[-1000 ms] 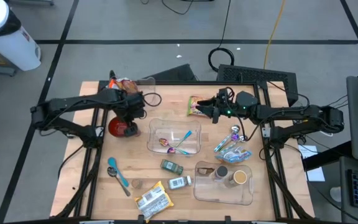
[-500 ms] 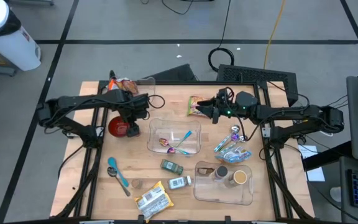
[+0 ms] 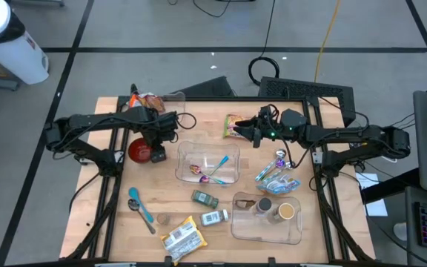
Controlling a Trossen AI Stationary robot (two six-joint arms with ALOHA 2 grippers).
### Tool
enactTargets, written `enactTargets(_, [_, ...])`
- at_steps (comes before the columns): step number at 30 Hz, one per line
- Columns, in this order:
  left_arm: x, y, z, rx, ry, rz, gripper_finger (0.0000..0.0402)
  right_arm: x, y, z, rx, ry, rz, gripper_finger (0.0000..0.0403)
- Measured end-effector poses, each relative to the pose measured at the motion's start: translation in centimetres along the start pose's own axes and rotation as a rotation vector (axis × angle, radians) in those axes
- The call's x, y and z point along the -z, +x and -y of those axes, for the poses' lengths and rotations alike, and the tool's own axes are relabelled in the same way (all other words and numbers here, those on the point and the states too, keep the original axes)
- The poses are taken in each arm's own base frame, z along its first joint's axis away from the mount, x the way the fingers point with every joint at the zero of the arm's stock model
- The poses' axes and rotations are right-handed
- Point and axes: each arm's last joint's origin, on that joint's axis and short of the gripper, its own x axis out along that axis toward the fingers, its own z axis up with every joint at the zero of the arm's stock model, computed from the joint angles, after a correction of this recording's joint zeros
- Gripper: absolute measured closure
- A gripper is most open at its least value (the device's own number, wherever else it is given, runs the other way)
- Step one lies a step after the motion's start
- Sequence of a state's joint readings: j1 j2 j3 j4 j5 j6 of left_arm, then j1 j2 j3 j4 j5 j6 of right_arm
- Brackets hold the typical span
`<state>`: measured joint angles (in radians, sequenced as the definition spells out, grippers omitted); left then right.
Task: Pick & Place Food Item
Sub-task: Put the orange seasoning bottle into the bottom transparent bin
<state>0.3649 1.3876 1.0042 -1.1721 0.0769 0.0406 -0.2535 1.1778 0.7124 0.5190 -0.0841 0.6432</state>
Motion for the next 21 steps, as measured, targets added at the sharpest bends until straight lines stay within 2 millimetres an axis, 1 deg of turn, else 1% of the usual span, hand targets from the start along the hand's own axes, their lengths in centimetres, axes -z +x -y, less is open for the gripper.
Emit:
enactTargets(6, [0.0, 0.0, 0.0, 0.001, 0.016, -0.002, 0.0190, 0.0, 0.0, 0.0, 0.000, 0.000, 0.000, 0.0206])
enactTargets(11, [0.2, 0.0, 0.0, 0.006, 0.018, -0.015, 0.0196, 0.0, 0.0, 0.0, 0.000, 0.000, 0.000, 0.0206])
enactTargets(17, [1.4, -1.0, 0.2, 0.011, 0.028, -0.026, 0.0196, 0.0, 0.0, 0.0, 0.000, 0.000, 0.000, 0.0206])
enactTargets(21, [2.5, -2.4, 0.3, 0.010, 0.027, 0.000, 0.0196, -0.1, 0.0, 0.0, -0.005, -0.007, 0.005, 0.0206])
